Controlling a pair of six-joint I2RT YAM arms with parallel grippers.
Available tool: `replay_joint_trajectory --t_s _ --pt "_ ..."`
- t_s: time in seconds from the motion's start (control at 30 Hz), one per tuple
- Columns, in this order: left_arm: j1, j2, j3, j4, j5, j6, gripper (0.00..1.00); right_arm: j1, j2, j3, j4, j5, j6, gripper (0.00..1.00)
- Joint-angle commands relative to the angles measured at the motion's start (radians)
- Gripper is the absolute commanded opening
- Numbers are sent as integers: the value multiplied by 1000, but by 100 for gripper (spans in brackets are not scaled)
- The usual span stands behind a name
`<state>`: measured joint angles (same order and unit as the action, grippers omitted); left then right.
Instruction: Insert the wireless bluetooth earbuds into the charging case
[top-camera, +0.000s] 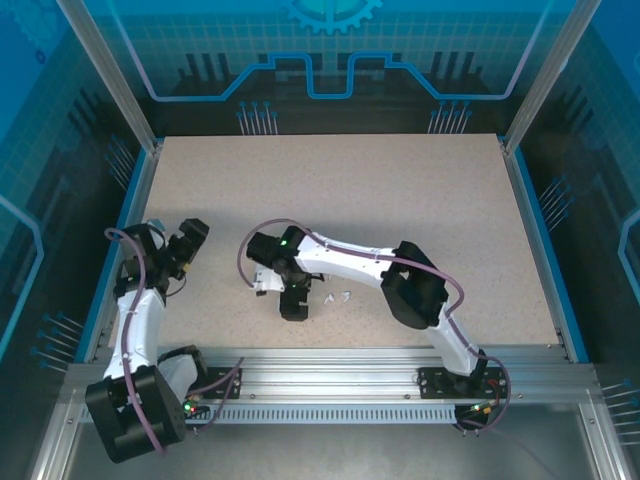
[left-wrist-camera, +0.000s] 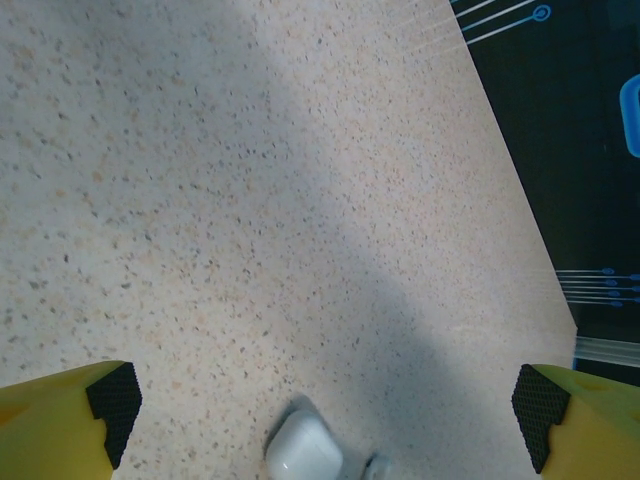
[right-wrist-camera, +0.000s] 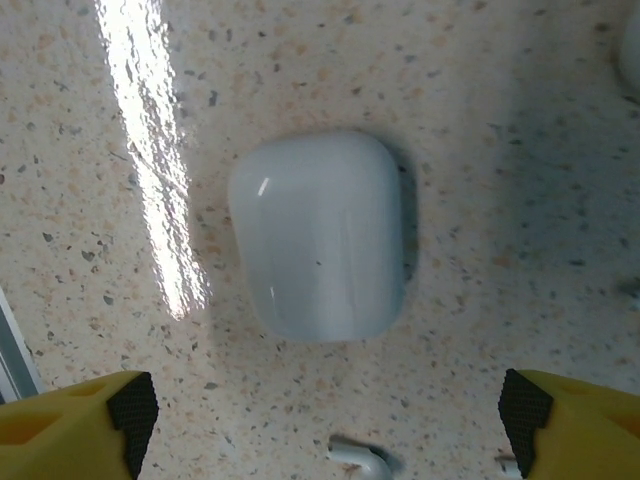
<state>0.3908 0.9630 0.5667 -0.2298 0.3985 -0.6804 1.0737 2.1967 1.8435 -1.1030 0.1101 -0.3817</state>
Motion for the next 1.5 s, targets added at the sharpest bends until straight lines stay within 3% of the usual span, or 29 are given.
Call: replay_joint_trajectory --t_s 0.0,0.23,0.43,0.77,1.03,1.3,1.47 --pt "8 3 -14 31 50 -33 99 21 40 48 -37 15 -39 91" --pt "9 7 -16 27 30 -39 99 29 109 99 -26 3 -60 77" --pt "9 10 -18 30 32 -39 99 33 182 145 -47 -9 -75 71" --pt "9 2 -16 33 39 -32 98 22 210 126 -25 -45 -81 55" --pt "10 9 -28 55 56 -42 97 -14 102 38 41 -80 -78 38" --pt "-3 52 -42 135 168 -47 87 -69 -71 -104 144 -101 -57 34" --pt "-100 118 -26 161 231 -40 81 -138 -228 -239 220 -120 -18 34"
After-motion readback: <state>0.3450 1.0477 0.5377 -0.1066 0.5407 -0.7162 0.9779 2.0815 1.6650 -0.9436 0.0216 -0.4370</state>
